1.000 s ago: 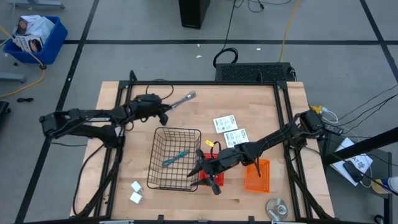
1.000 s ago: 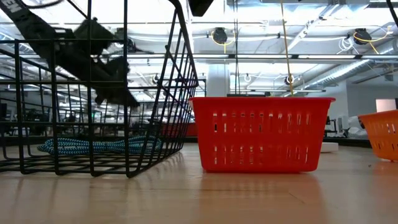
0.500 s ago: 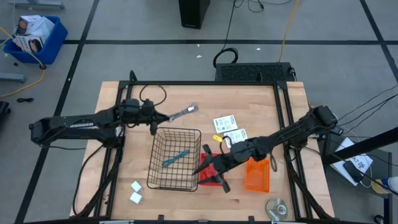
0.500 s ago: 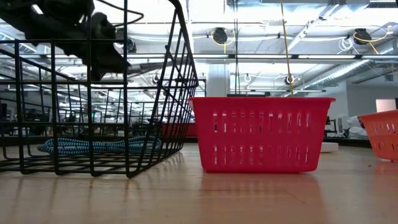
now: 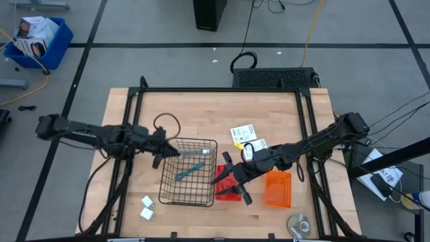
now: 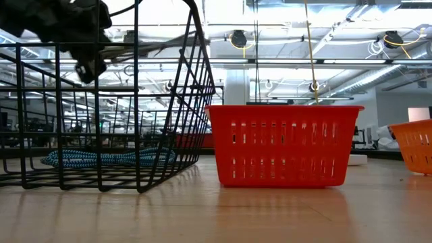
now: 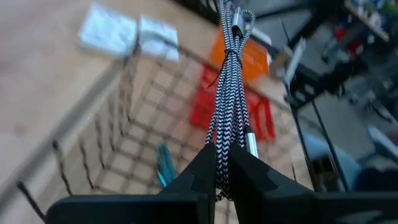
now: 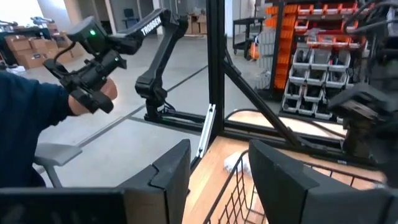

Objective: Pick and place items into bin
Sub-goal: Put the gray charger cable into the wire basket, then put the top white charger adapter into the red basket

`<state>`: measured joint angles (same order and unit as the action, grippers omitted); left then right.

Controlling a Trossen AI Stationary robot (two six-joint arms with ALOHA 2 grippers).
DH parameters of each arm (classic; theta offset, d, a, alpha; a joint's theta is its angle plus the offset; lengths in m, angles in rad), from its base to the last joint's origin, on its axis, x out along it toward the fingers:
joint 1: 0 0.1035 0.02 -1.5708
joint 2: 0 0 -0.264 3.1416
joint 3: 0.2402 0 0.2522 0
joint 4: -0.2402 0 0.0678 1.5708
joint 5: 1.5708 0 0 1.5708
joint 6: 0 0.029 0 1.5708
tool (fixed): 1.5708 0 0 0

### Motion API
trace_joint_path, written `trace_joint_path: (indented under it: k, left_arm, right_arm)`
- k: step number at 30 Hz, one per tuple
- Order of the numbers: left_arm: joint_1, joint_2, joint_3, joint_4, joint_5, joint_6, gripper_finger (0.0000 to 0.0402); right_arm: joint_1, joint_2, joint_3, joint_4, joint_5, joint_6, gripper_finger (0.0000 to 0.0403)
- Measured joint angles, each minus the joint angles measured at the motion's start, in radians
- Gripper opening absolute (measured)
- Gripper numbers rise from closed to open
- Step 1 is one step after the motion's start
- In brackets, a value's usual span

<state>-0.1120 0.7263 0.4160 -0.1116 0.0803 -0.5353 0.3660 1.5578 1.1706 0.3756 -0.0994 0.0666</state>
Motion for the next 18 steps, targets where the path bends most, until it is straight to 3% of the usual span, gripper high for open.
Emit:
trace_joint_path:
  k: [7, 15, 18]
  left_arm:
    - [-0.159, 0.0, 0.0, 0.004, 0.003, -0.069, 0.0022]
    - [-0.276, 0.0, 0.0, 0.044, 0.024, -0.13, 0.0107]
    - [-0.306, 0.0, 0.0, 0.041, -0.026, -0.129, 0.013]
  right_arm:
    - [0.0, 0.0, 0.0, 0.005, -0.002, 0.0, 0.0155]
    - [0.0, 0.0, 0.0, 0.003, -0.002, 0.008, 0.0155]
    - [0.0, 0.0, 0.0, -0.01, -0.002, 0.008, 0.0155]
